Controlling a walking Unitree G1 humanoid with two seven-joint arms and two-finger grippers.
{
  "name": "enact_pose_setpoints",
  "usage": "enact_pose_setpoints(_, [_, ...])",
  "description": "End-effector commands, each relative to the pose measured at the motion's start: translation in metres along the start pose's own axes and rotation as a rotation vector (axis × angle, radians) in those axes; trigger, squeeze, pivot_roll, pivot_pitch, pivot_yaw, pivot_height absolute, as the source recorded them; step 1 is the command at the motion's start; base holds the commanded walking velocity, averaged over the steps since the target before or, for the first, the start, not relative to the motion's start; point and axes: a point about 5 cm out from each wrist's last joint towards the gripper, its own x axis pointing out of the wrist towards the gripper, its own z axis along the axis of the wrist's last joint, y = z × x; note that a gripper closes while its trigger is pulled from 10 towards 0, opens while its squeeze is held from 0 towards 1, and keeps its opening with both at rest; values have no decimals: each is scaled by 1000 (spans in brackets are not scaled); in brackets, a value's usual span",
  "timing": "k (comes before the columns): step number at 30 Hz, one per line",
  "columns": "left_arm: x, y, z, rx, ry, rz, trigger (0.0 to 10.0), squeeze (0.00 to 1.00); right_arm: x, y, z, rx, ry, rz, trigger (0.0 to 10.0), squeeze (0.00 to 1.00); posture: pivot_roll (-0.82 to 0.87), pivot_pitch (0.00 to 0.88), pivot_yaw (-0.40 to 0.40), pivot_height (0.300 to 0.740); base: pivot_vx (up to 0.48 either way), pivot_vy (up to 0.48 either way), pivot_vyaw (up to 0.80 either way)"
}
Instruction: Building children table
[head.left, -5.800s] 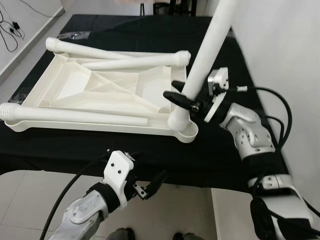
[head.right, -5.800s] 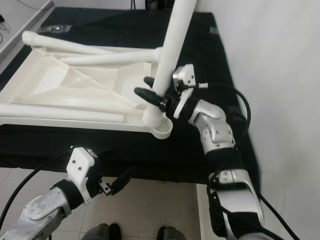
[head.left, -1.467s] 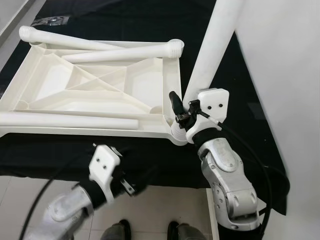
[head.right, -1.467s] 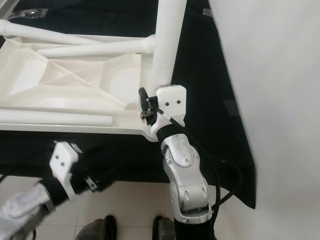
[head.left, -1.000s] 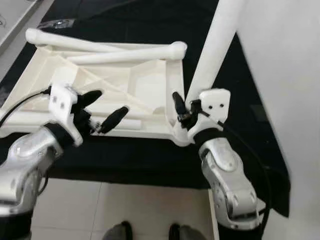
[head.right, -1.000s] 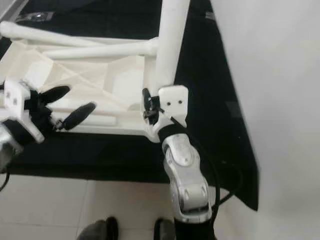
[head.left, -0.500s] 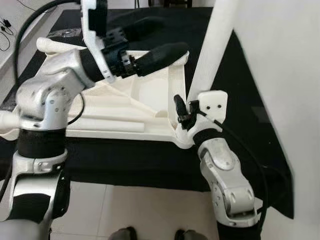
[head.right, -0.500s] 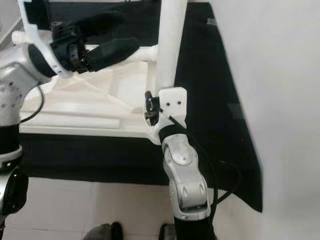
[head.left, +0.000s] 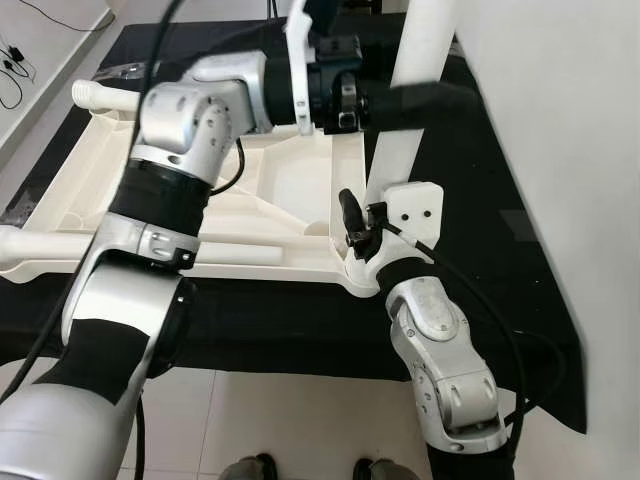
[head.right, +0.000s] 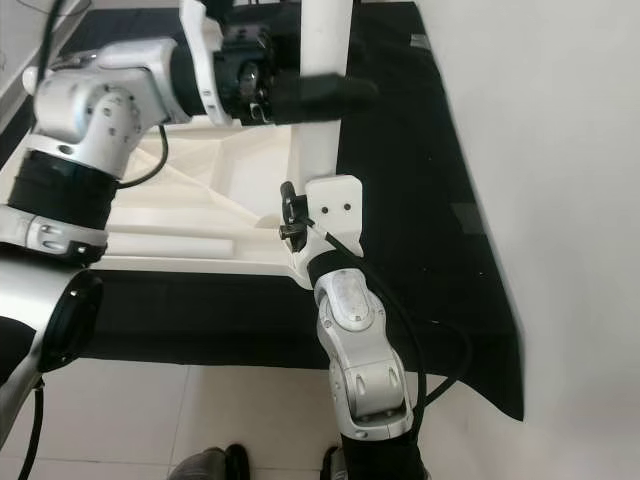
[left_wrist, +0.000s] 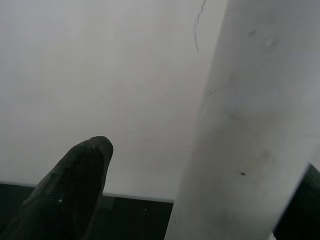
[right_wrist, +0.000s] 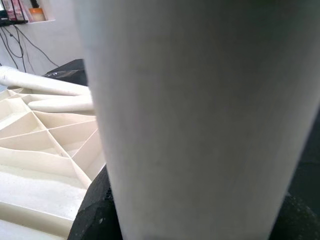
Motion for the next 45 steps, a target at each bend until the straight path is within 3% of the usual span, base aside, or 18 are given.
enact_pose_setpoints(1, [6, -2, 6, 33, 14, -28, 10000, 0, -7, 23, -45, 95, 234, 75, 10000, 0, 48, 201, 59, 740, 0, 0, 0])
enact_pose_setpoints(2, [9, -1, 6, 31, 14, -17, 4039, 0, -7, 23, -45, 96, 230, 76, 10000, 0, 46, 201, 60, 740, 0, 0, 0])
enact_pose_setpoints(4, [11, 0, 6, 30, 14, -9, 4039, 0, -7, 24, -44, 96, 227, 77, 10000, 0, 46, 200, 61, 740, 0, 0, 0])
enact_pose_setpoints(5, [13, 0, 8, 31, 15, -29, 0, 0, -7, 23, -43, 95, 218, 80, 10000, 0, 42, 196, 61, 740, 0, 0, 0])
enact_pose_setpoints(18, [20, -7, 11, 82, 38, -127, 0, 0, -3, 16, -39, 66, 174, 101, 10000, 0, 44, 189, 58, 740, 0, 0, 0])
enact_pose_setpoints(19, [20, -9, 10, 86, 42, -138, 0, 0, -2, 14, -37, 63, 160, 116, 10000, 1000, 44, 190, 57, 740, 0, 0, 0])
enact_pose_setpoints(22, [21, -12, 7, 87, 46, -156, 0, 0, 2, 10, -31, 48, 114, 156, 10000, 1000, 42, 191, 58, 740, 0, 0, 0])
enact_pose_setpoints(24, [22, -15, 7, 86, 37, -177, 0, 0, 13, -3, -14, 31, 21, 305, 10000, 1000, 39, 191, 63, 740, 0, 0, 0])
enact_pose_setpoints(27, [23, -16, 8, 86, 30, -183, 0, 0, 20, -14, -3, -16, -20, 396, 10000, 1000, 37, 190, 64, 740, 0, 0, 0])
enact_pose_setpoints(35, [24, -19, 7, 85, 22, -204, 0, 0, 30, -39, 16, -169, -49, 645, 10000, 1000, 36, 195, 61, 740, 0, 0, 0])
enact_pose_setpoints(36, [24, -19, 7, 81, 16, -204, 0, 0, 36, -49, 18, -205, -24, 721, 10000, 0, 41, 198, 56, 740, 0, 0, 0])
enact_pose_setpoints(38, [24, -20, 7, 74, 5, -205, 0, 0, 45, -62, 22, -230, 4, 799, 10000, 0, 43, 201, 53, 740, 0, 0, 0])
enact_pose_setpoints(44, [23, -21, 6, 64, -4, -203, 0, 0, 57, -67, 27, -212, 5, 853, 10000, 0, 46, 205, 49, 740, 0, 0, 0])
enact_pose_setpoints(45, [22, -21, 5, 60, -7, -202, 0, 0, 60, -66, 30, -179, 1, 893, 4392, 0, 48, 209, 44, 740, 0, 0, 0])
